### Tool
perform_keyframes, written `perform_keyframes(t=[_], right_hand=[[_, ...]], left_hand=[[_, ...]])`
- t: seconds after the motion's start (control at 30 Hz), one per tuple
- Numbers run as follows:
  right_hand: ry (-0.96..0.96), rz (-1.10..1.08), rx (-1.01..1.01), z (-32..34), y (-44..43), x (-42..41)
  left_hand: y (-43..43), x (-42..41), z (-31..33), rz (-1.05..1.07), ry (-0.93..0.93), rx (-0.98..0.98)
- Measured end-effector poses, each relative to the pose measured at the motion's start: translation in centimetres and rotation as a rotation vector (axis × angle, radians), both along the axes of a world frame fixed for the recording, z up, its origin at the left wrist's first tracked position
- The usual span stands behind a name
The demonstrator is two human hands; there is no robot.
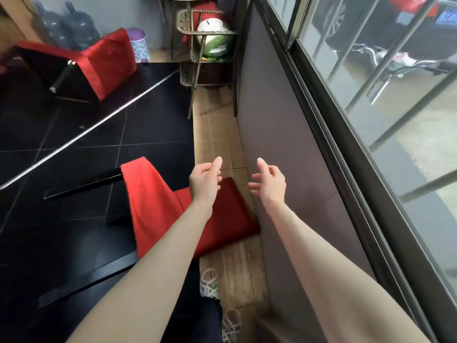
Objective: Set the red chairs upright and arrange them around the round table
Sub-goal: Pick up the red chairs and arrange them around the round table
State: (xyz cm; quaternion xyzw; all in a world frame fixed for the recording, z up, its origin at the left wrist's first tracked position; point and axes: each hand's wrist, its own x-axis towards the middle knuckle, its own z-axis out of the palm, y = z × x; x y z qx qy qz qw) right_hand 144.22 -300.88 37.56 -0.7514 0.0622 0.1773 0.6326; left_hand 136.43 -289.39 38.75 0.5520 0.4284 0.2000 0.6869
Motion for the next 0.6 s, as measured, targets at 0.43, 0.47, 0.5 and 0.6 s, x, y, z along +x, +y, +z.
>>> perform_keyframes(t=[0.43,0.47,0.5,0.6], right_hand=[[0.179,0.007,-0.126,-12.3,6.9,8.8],[0.193,0.007,-0.138,-13.2,6.9,9.2],[0.206,0.006,-0.154,-14.9,7.3,10.0],[0.237,0.021,-0.197,-18.4,7.8,11.2]], left_hand=[[6.9,7.8,-13.1,0.002,0.214,-0.183],[7.1,8.0,-14.0,0.0,0.226,-0.193],[7.5,8.7,-15.7,0.003,0.244,-0.208],[8.1,9.8,-19.1,-0.001,0.283,-0.247]])
